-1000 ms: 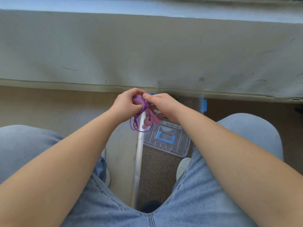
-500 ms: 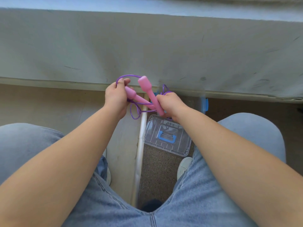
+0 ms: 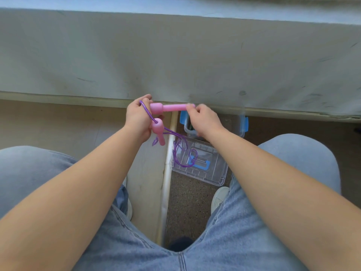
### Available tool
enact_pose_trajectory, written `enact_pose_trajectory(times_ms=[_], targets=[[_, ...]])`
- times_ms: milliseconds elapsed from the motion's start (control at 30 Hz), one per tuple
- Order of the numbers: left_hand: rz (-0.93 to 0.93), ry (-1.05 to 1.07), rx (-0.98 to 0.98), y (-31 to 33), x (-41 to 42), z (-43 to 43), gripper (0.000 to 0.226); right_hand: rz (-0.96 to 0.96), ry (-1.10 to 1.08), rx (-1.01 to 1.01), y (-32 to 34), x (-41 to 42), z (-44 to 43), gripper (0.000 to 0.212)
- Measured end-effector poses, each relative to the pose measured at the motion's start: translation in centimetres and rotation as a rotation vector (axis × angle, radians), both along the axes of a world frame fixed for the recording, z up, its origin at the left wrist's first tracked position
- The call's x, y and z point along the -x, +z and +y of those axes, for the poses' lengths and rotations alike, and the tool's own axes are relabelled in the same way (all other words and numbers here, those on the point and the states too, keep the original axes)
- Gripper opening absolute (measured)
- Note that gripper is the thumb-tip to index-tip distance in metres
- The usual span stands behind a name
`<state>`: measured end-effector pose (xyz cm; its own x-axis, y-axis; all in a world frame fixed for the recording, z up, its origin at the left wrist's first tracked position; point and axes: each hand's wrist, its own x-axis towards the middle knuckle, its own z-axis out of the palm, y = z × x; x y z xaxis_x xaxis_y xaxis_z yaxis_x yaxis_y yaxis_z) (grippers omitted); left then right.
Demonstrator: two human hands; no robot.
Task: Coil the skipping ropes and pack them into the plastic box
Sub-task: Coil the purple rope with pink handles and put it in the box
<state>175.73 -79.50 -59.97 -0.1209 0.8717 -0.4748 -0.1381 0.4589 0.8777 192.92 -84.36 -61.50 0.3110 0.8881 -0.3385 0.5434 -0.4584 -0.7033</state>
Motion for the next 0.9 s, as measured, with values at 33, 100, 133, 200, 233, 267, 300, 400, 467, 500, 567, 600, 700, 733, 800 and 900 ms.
enact_pose_trajectory(times_ms=[33, 100, 133, 200, 233, 267, 300, 400, 467, 500, 567, 600, 700, 733, 800, 900], targets=[[0.014, -0.005, 0.006, 0.0, 0.0, -0.1, 0.025, 0.095, -0.009, -0.066, 0.0, 0.1, 0.2, 0.054], [0.052, -0.019, 0.008, 0.1, 0.0, -0.1, 0.023, 0.120, 0.093, -0.113, -0.2, 0.5, -0.1, 0.070], [0.086, -0.040, 0.002, 0.1, 0.0, -0.1, 0.022, 0.058, 0.123, -0.139, -0.6, 0.7, -0.3, 0.075], [0.124, -0.090, -0.022, 0.1, 0.0, 0.0, 0.021, -0.097, 0.040, -0.310, -0.9, 0.9, -0.5, 0.072], [0.141, -0.111, -0.036, 0.0, -0.1, -0.1, 0.022, -0.143, -0.025, -0.424, -0.8, 0.8, -0.5, 0.070], [0.174, -0.134, -0.049, 0.0, -0.2, -0.2, 0.024, -0.184, -0.045, -0.519, -0.6, 0.6, -0.3, 0.068], [0.208, -0.158, -0.061, -0.1, -0.2, -0.3, 0.026, -0.219, -0.003, -0.562, -0.5, 0.3, -0.1, 0.068], [0.225, -0.210, -0.060, -0.6, -0.4, -0.6, 0.027, -0.224, 0.291, -0.334, -0.5, 0.2, -0.1, 0.060], [0.240, -0.206, -0.057, -0.9, -0.2, -0.6, 0.026, 0.016, 0.358, -0.120, -0.6, 0.7, -0.3, 0.039], [0.259, -0.198, -0.051, -1.1, -0.1, -0.5, 0.026, 0.177, 0.357, -0.025, -0.5, 1.1, -0.5, 0.037], [0.269, -0.164, -0.033, -1.2, 0.1, -0.3, 0.026, 0.317, 0.431, 0.062, -0.3, 1.5, -1.1, 0.047], [0.245, -0.149, -0.019, -1.1, 0.2, -0.3, 0.026, 0.290, 0.486, 0.070, -0.2, 1.7, -1.4, 0.054], [0.148, -0.160, -0.017, -0.6, 0.0, -0.5, 0.024, 0.116, 0.523, 0.033, -0.5, 1.7, -1.7, 0.041], [0.151, -0.191, -0.038, -0.3, -0.1, -0.7, 0.023, 0.114, 0.489, 0.010, -0.5, 1.5, -1.6, 0.029], [0.270, -0.284, -0.102, 0.0, 0.0, -0.7, 0.025, 0.149, 0.419, -0.005, 0.0, 1.1, -1.2, 0.014], [0.360, -0.397, -0.160, 0.4, 0.3, -0.5, 0.024, 0.212, 0.380, 0.012, 0.6, 0.8, -1.0, 0.016]])
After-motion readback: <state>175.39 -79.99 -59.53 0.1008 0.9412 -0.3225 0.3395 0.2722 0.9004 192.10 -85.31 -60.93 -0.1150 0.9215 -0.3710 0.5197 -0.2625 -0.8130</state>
